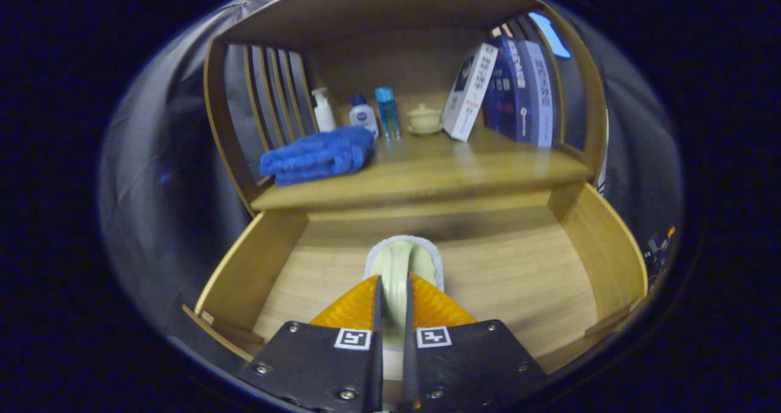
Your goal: Pull open the drawer, take out the items inside it, and place them on the countertop above the cabinet.
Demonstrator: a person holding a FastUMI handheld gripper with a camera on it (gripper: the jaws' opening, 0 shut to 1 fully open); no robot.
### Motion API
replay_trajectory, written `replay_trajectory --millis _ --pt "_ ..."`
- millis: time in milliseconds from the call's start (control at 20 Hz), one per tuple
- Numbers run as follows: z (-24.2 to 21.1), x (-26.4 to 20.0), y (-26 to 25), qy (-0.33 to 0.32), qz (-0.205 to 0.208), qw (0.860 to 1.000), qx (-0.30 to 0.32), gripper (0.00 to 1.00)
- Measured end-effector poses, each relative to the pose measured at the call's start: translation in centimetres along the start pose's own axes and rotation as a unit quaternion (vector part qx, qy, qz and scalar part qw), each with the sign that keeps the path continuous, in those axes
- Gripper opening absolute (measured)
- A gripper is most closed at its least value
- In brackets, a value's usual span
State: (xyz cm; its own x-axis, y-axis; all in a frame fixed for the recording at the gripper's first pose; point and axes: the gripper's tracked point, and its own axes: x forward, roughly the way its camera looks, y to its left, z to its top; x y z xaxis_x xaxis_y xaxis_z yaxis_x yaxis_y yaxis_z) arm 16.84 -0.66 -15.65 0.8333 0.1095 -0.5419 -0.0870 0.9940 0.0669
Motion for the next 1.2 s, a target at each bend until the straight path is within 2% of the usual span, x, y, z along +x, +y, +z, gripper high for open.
replay_trajectory --millis 150,250,400,500,700,1000,1050,1200 --pt "5.2 -1.8 0.2 -0.075 0.011 0.997 0.013 0.13" --pt "9.0 -3.2 0.3 -0.137 0.017 0.990 0.024 0.13" --pt "13.7 -4.5 0.6 -0.199 0.034 0.979 0.040 0.13" --pt "15.4 -4.1 0.0 -0.224 0.030 0.973 0.044 0.13" --pt "14.8 0.9 -1.7 -0.194 -0.007 0.980 0.038 0.13" --pt "10.4 9.5 -3.7 -0.120 -0.041 0.992 0.023 0.13" --pt "12.4 10.7 -3.8 -0.154 -0.034 0.987 0.031 0.13" --pt "12.6 12.0 -4.1 -0.172 -0.020 0.984 0.045 0.15"
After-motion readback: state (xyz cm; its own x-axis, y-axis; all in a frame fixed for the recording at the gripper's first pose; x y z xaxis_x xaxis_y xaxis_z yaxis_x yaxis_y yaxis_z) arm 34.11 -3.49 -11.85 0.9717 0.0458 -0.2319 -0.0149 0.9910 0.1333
